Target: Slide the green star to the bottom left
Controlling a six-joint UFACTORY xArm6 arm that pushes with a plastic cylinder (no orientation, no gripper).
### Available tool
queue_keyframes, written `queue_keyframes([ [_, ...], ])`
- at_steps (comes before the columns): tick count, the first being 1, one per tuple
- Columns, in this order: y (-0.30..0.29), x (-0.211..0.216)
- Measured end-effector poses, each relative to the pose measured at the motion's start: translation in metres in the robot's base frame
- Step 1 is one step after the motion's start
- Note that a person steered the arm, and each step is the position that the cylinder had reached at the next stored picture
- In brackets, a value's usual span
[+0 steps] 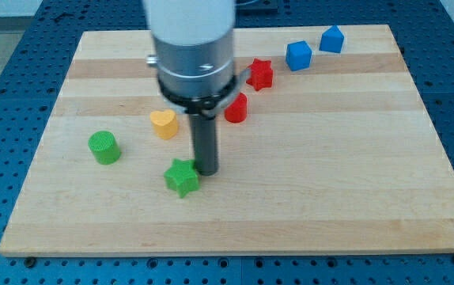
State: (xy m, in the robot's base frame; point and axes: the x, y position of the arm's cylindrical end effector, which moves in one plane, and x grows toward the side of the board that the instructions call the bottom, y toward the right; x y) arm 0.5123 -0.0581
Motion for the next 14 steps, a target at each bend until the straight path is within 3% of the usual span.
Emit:
queue_keyframes([
  [1,-0.014,0.006],
  [3,0.050,0.006],
  [4,0.051,0.006],
  [7,-0.043,0.024],
  [10,-0.016,0.065],
  [13,-0.103,0.057],
  [14,-0.108,0.058],
])
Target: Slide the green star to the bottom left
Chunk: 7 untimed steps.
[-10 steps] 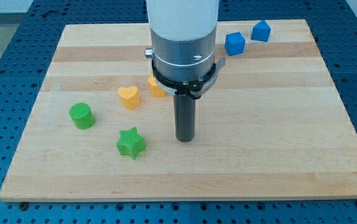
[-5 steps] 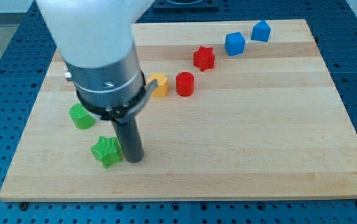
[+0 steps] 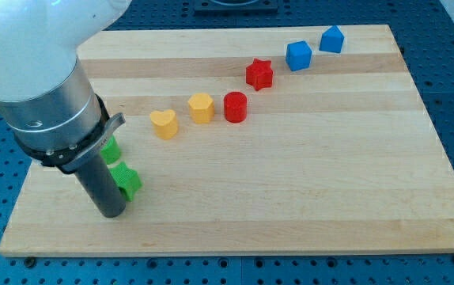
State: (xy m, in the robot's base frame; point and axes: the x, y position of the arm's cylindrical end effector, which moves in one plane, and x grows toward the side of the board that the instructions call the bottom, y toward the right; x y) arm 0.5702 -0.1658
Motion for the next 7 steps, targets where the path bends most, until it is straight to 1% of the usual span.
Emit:
queue_keyframes([
  [1,0.023,0.001],
  [3,0.088,-0.024],
  [4,0.102,-0.037],
  [5,0.085,-0.043],
  [7,-0.013,-0.043],
])
